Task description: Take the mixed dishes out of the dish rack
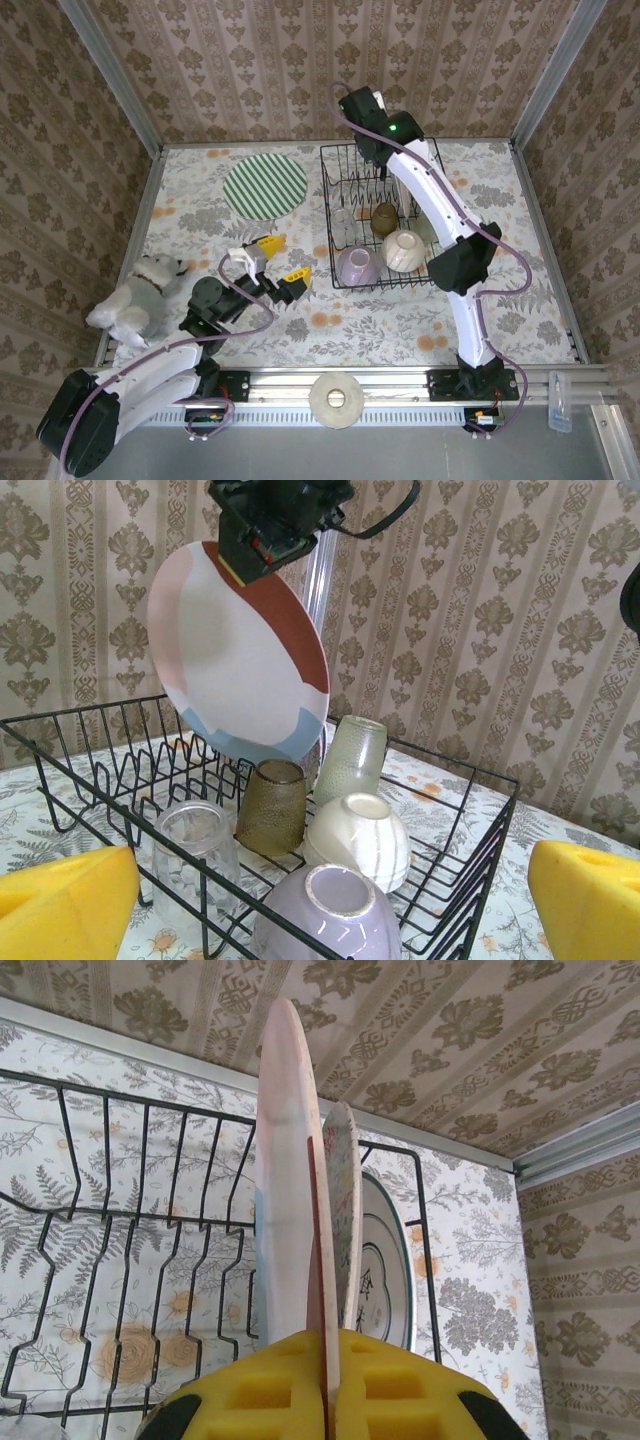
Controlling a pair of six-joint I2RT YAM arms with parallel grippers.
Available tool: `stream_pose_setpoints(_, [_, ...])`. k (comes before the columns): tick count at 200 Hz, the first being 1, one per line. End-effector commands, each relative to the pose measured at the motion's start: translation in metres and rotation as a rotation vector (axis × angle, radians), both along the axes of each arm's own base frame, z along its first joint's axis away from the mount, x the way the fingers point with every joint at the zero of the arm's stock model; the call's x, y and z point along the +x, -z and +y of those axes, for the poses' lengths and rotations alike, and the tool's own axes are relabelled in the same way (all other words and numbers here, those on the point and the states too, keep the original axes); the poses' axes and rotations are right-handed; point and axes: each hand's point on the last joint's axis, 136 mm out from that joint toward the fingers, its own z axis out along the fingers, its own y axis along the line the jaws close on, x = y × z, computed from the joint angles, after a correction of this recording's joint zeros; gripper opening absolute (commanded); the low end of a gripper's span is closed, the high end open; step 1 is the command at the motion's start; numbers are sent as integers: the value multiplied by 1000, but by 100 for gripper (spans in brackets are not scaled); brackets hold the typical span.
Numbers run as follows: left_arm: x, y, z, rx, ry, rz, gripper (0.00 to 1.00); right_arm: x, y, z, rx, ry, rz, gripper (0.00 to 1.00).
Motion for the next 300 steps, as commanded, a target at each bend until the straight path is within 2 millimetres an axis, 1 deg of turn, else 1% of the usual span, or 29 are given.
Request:
stream_pose_setpoints(1, [-1, -5, 1, -15, -8, -8, 100, -18, -63, -20, -29, 38, -141, 0])
stream_pose_setpoints(49, [2, -3, 2, -8, -26, 0, 100, -38, -97, -13, 16, 4, -212, 0])
stream_pose_setpoints(91, [4, -2, 4, -7, -37, 4, 100, -56, -119, -8, 72, -33, -261, 0])
stream_pose_setpoints(131, [5, -1, 4, -4, -43, 10, 100, -80, -142, -10, 163, -61, -325, 0])
stream_pose_setpoints(141, [6, 0, 4, -2, -46, 12, 100, -86, -145, -14, 181, -57, -344, 0])
stream_pose_setpoints(151, [6, 0, 4, -1, -48, 13, 100, -90, -143, -16, 198, -55, -353, 0])
stream_pose_setpoints(176, [7, 2, 4, 4, -54, 17, 100, -112, -154, -20, 304, -81, -415, 0])
stream_pose_setpoints(186, [8, 3, 4, 6, -55, 19, 100, -120, -154, -23, 341, -85, -424, 0])
stream_pose_setpoints(202, [9, 4, 3, 10, -54, 24, 100, -139, -157, -25, 428, -109, -442, 0])
stream_pose_setpoints(205, [9, 4, 3, 10, -55, 23, 100, -139, -154, -24, 437, -113, -438, 0])
stream_pose_setpoints(207, [9, 4, 3, 11, -56, 24, 100, -146, -160, -28, 454, -115, -455, 0])
stream_pose_setpoints(211, [9, 4, 3, 11, -57, 24, 100, -152, -164, -30, 475, -123, -469, 0])
stream_pose_setpoints(238, [10, 6, 3, 14, -59, 28, 100, -175, -163, -33, 556, -164, -463, 0])
stream_pose_setpoints(269, [11, 6, 3, 12, -60, 32, 100, -193, -147, -31, 682, -209, -394, 0])
stream_pose_setpoints(285, [11, 6, 2, 17, -59, 37, 100, -200, -138, -29, 784, -232, -361, 0])
stream_pose_setpoints(300, [13, 7, 3, 21, -65, 47, 100, -207, -135, -26, 880, -263, -333, 0])
